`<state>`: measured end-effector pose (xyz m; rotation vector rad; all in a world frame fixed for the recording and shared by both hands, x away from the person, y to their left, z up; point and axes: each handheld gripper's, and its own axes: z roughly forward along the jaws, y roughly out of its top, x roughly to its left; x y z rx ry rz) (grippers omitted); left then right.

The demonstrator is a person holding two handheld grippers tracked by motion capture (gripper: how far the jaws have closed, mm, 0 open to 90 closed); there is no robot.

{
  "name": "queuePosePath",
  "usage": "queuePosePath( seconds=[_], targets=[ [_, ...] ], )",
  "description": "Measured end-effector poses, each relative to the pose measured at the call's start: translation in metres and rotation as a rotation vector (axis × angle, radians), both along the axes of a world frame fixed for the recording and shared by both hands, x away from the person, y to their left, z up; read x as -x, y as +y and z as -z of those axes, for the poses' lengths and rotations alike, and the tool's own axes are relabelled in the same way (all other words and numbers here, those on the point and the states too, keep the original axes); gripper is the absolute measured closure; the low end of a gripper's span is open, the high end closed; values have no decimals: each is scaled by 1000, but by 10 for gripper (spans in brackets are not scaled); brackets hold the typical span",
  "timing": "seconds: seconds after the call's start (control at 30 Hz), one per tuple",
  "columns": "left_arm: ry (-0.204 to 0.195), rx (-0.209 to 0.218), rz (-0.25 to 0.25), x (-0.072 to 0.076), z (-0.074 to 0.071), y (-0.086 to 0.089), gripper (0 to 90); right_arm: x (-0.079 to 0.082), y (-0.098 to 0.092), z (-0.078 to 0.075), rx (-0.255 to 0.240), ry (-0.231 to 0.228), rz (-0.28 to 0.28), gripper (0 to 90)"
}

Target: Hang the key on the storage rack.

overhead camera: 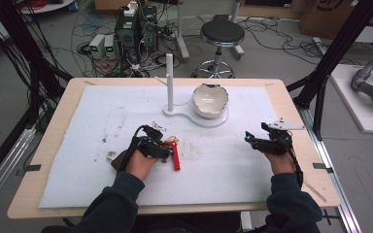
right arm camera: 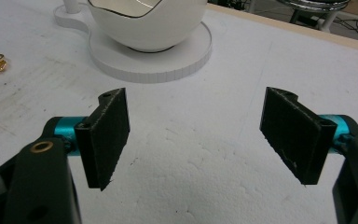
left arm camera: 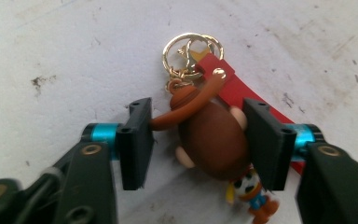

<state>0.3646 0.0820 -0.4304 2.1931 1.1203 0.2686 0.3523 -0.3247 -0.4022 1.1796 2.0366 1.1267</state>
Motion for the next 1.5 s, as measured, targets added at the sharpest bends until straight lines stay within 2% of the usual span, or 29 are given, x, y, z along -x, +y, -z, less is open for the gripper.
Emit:
queuePosePath(
  seconds=[0.1,0.27,0.37,0.43,0.57,0.67,0.83,0.97,1.27,1.5],
  targets=[
    [-28,35,27,1,-3,3,457,0,0,0,0,2,1,245],
    [-98,154,52,-2,-17,21,458,0,0,0,0,2,2,246],
    [-135,214,61,-7,-34,33,458,-1,0,0,1,-1,2,246],
    [-146,244,63,-11,-45,37,458,-1,1,0,2,2,0,246],
    [-186,280,71,-20,-66,45,458,-2,1,0,1,1,-2,246],
    [-218,341,71,-30,-80,50,458,-2,1,0,-2,-1,-5,246],
    [-265,390,87,-46,-101,56,458,-2,1,0,-1,0,-6,246],
    [-280,426,86,-57,-114,60,458,-3,0,0,-4,0,-5,246],
    [-336,463,101,-75,-153,57,458,-3,1,1,-5,4,-6,246],
    [-338,497,102,-87,-166,50,458,-4,0,1,-8,1,-9,246]
  ],
)
